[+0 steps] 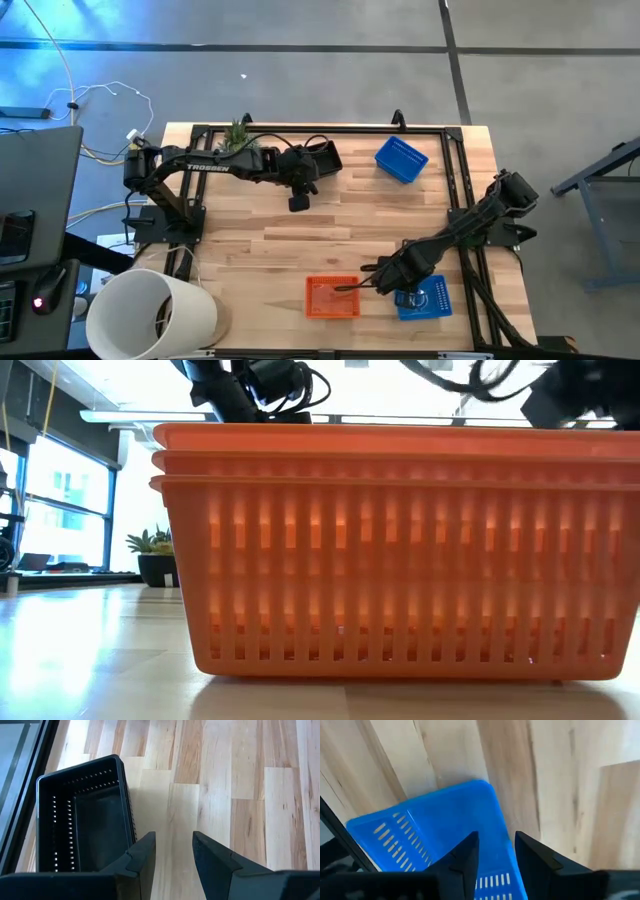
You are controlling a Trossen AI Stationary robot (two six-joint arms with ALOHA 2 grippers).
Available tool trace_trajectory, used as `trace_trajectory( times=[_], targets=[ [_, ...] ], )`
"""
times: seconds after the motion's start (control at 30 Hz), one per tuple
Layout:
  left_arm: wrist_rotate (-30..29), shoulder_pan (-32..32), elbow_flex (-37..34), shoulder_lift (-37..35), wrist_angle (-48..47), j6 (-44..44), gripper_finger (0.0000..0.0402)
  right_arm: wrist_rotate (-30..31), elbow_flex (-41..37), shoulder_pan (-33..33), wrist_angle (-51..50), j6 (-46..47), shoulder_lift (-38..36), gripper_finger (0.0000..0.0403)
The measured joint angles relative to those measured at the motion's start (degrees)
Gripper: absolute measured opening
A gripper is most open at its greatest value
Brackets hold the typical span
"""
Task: Stack baskets by color
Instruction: Stack the bottom blue basket on top of the top blue basket
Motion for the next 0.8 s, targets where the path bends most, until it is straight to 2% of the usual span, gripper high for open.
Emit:
trace_trajectory(
  times=[0.37, 0.47, 0.63, 0.8],
  targets=[
    [0.0, 0.0, 0.0, 0.0, 0.0, 0.1, 0.0115, -3.0, -9.3, 0.2, 4.6, 5.4, 0.0, 0.0110],
    [0.0, 0.0, 0.0, 0.0, 0.0, 0.1, 0.0115, -4.1, -11.8, 0.2, 5.5, 7.1, 0.0, 0.0086],
    [0.0, 0.0, 0.0, 0.0, -1.0, 0.1, 0.0115, -6.1, -13.9, 0.2, 5.6, 8.6, 0.0, 0.0011],
    [0.0, 0.0, 0.0, 0.0, -1.7, 0.1, 0.0115, -5.8, -13.9, 0.0, 5.5, 9.9, -0.1, 0.0010]
  ],
)
